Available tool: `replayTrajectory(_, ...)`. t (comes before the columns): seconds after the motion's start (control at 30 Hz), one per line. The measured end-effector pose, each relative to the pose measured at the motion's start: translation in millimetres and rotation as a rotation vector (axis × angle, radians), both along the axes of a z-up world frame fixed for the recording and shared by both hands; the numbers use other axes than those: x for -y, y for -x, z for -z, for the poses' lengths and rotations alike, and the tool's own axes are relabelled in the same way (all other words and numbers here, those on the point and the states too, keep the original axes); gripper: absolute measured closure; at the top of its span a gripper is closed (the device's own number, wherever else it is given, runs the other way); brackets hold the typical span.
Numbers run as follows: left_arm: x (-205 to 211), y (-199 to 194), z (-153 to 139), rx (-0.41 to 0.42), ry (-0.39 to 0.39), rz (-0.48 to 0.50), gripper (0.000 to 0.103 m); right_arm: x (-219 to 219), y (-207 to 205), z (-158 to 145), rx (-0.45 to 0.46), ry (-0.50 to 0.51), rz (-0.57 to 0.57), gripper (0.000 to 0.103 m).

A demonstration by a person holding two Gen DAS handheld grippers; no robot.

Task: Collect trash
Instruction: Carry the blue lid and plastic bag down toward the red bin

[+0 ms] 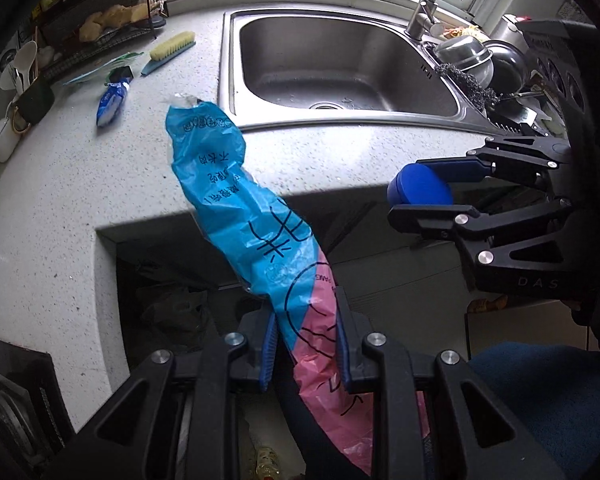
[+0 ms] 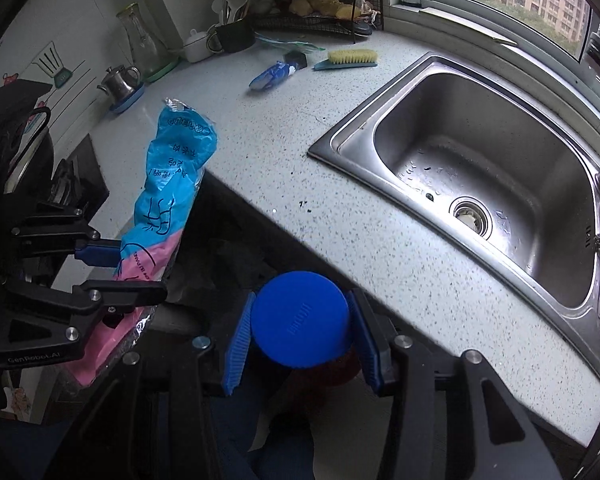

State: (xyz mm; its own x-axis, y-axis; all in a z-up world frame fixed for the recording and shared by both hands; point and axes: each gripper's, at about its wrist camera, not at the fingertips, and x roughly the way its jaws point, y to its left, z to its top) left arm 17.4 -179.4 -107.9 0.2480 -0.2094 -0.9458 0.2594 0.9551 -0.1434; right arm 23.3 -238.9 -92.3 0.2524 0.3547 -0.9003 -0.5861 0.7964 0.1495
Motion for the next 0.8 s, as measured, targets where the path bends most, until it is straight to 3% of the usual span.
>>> replayTrajectory(0.4,28,33,56,-0.114,0.013,0.044,0.081,19,38,45,-0.076,0.045,0.007,0.059)
replayTrajectory(0.8,28,21,163,-0.211,0.004,0.066,0.081,16,35,130,-0.126,0.03,0.088,0.059)
